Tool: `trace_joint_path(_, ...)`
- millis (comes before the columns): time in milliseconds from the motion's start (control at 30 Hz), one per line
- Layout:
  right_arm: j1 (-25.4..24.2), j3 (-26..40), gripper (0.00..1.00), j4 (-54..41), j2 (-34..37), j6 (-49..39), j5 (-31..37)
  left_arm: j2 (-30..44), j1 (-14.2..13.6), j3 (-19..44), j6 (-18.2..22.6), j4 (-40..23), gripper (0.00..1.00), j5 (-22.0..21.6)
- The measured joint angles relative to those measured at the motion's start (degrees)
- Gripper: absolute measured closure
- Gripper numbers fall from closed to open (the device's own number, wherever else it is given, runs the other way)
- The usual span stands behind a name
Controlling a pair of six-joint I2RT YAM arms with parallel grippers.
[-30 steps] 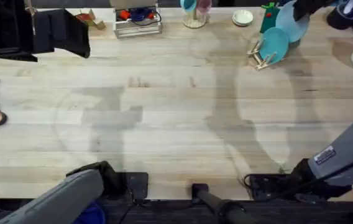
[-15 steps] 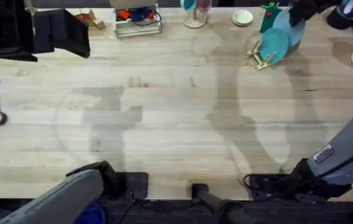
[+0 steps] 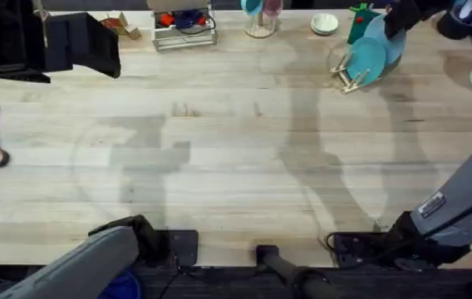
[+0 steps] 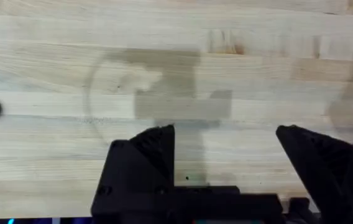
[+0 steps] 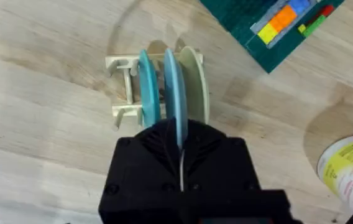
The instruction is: Pick up the plates from the table one by one and place each into a slot on the dish rack.
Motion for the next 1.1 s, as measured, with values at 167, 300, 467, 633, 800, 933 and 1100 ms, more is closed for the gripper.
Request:
trace_joint_path(167, 0.00, 0.00, 0.970, 0.00, 0.01, -0.17, 0.18, 0.02, 0.00, 0.00, 0.00, 0.00, 0.007, 0.00)
trace_joint_path(300, 0.00, 0.00, 0.970, 0.00, 0.01, -0.18, 0.22, 0.01, 0.00, 0.00, 0.00, 0.00, 0.007, 0.00)
trace_joint_path(467, 0.00, 0.00, 0.970, 0.00, 0.02, -0.20, 0.22, 0.02, 0.00, 0.00, 0.00, 0.00, 0.008, 0.00)
trace_joint_path(633, 0.00, 0.00, 0.970, 0.01, 0.32, -0.20, 0.22, 0.00, 0.00, 0.00, 0.00, 0.00, 0.007, 0.00)
trace_joint_path(800, 0.00, 0.00, 0.970, 0.15, 1.80, -0.20, 0.22, 0.02, 0.00, 0.00, 0.00, 0.00, 0.008, 0.00)
trace_joint_path(933, 0.00, 0.00, 0.970, -0.08, 3.34, -0.20, 0.20, 0.00, 0.00, 0.00, 0.00, 0.00, 0.007, 0.00)
trace_joint_path(1100, 0.13, 0.00, 0.970, -0.26, 3.54, -0.20, 0.20, 0.02, 0.00, 0.00, 0.00, -0.02, 0.007, 0.00)
